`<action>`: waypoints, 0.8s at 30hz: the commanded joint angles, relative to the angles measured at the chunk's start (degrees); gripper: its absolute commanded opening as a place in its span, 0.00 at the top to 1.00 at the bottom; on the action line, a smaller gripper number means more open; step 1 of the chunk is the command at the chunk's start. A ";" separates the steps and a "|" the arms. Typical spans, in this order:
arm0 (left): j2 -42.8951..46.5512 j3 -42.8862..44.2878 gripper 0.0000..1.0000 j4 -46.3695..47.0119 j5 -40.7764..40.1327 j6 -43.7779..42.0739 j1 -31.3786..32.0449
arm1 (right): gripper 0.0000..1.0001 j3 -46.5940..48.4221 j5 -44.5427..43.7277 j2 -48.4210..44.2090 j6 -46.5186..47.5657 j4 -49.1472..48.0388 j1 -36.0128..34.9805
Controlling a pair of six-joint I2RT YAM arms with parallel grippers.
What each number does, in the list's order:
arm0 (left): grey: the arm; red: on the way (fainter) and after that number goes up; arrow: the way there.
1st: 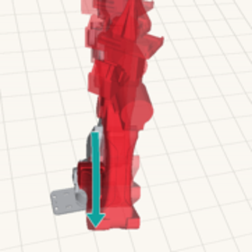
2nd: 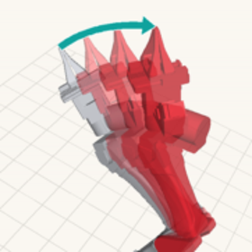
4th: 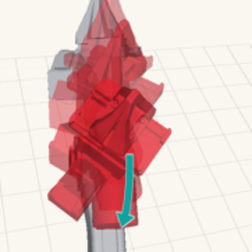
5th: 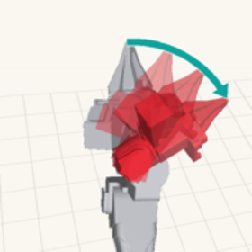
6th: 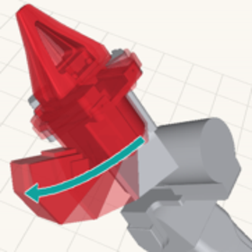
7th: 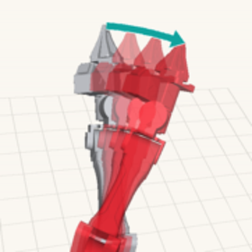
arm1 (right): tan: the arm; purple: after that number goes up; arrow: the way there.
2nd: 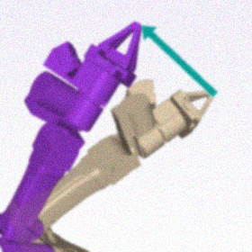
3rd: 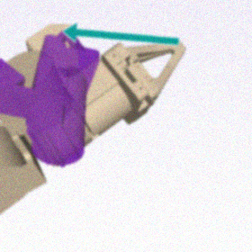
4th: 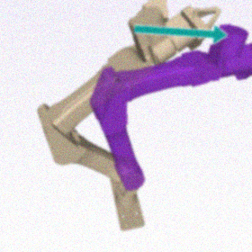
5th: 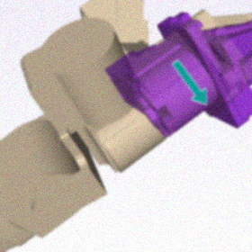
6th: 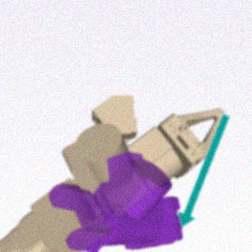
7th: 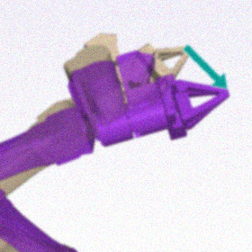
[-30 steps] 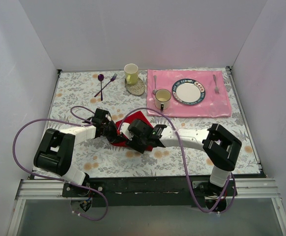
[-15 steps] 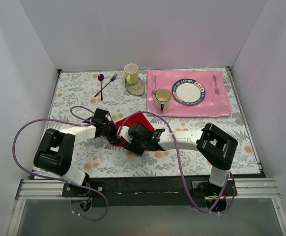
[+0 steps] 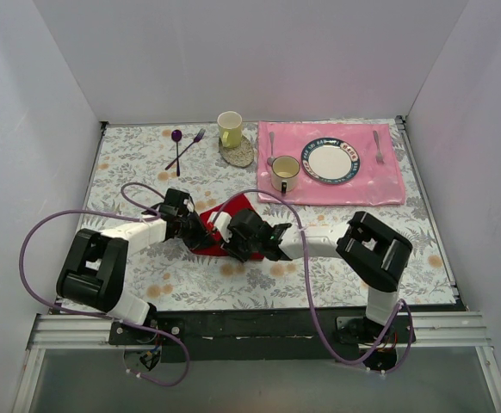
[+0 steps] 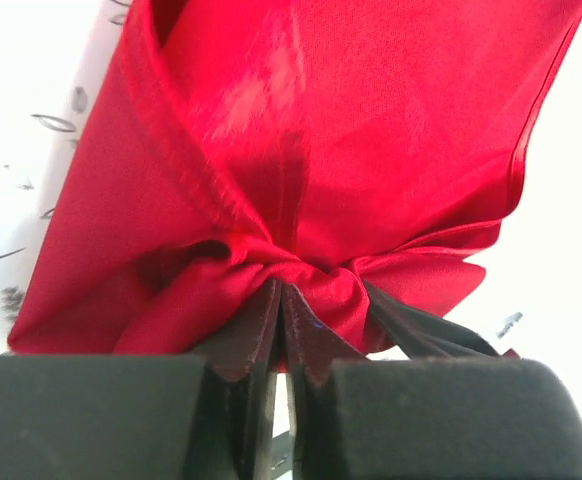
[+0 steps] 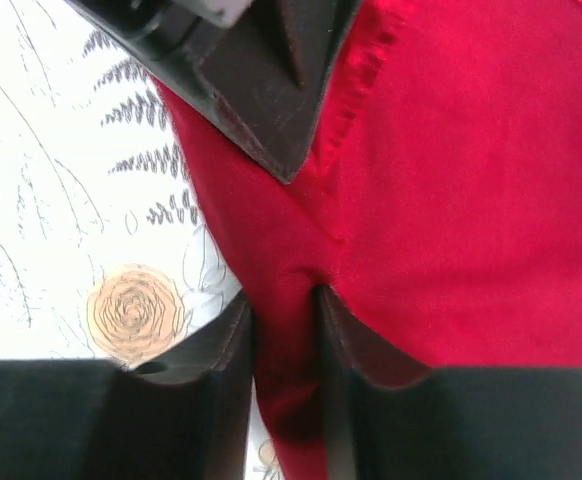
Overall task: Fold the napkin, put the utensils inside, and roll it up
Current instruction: Roll the napkin with the utensil
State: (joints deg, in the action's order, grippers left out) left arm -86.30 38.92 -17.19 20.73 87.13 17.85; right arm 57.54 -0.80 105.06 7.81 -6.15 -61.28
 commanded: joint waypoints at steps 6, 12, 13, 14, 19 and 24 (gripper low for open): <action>11.23 8.09 0.69 -12.24 -14.38 -4.16 -0.27 | 0.93 -3.22 14.85 9.20 -4.29 7.65 4.76; 15.11 10.31 0.61 -15.15 -14.94 -4.60 -0.27 | 0.98 -3.66 28.37 11.92 -7.37 3.44 8.18; 15.28 9.52 0.62 -15.15 -14.15 -4.60 -0.27 | 0.98 -3.75 30.31 12.28 -8.24 1.95 9.23; 15.55 8.73 0.63 -14.89 -13.27 -4.60 -0.27 | 0.99 -4.10 33.64 12.97 -9.21 1.06 9.68; 16.69 4.07 0.63 -9.97 -5.63 -4.60 -0.27 | 0.99 -4.80 43.15 16.05 -14.22 -3.42 12.49; 15.99 2.74 0.59 -8.91 -2.89 -5.83 -0.18 | 0.99 -5.07 50.37 19.66 -17.92 -6.85 15.04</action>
State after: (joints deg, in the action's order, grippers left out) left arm -71.40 41.89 -27.86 13.85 83.29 17.74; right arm 57.84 45.93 117.21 -7.97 -25.58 -46.83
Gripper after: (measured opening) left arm 0.401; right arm 0.143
